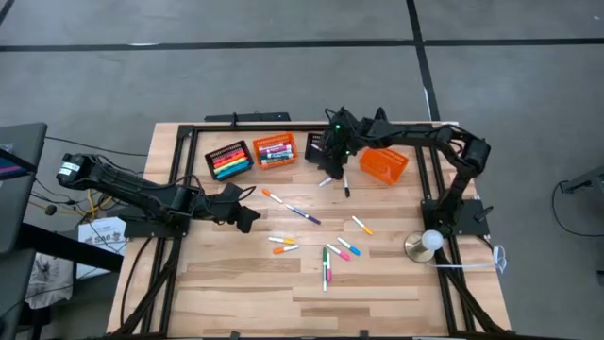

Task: Pick & Place Markers
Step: Put the dark blue small marker pen into the right black bin

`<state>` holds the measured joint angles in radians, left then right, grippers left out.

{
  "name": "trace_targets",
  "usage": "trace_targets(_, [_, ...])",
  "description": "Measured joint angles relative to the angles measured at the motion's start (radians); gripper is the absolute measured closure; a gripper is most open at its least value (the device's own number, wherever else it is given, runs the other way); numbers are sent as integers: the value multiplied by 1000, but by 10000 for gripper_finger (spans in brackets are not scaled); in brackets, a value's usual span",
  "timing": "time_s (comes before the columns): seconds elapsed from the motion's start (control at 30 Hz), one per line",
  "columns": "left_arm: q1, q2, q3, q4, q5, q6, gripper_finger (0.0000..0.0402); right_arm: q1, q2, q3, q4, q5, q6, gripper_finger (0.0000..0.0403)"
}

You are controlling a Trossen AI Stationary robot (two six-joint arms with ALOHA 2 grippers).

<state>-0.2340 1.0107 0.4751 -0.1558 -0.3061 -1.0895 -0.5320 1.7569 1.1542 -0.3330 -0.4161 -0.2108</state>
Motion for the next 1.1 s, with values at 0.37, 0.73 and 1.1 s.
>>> trace_targets(0.37, [0, 0, 0, 0, 0, 30, 280, 180, -82, 0, -42, -153, 1, 192])
trace_targets(0.73, [0, 0, 0, 0, 0, 38, 280, 409, -85, 0, -25, 85, 1, 206])
trace_targets(1.1, [0, 0, 0, 0, 0, 38, 280, 473, -85, 0, 11, 288, 216, 202])
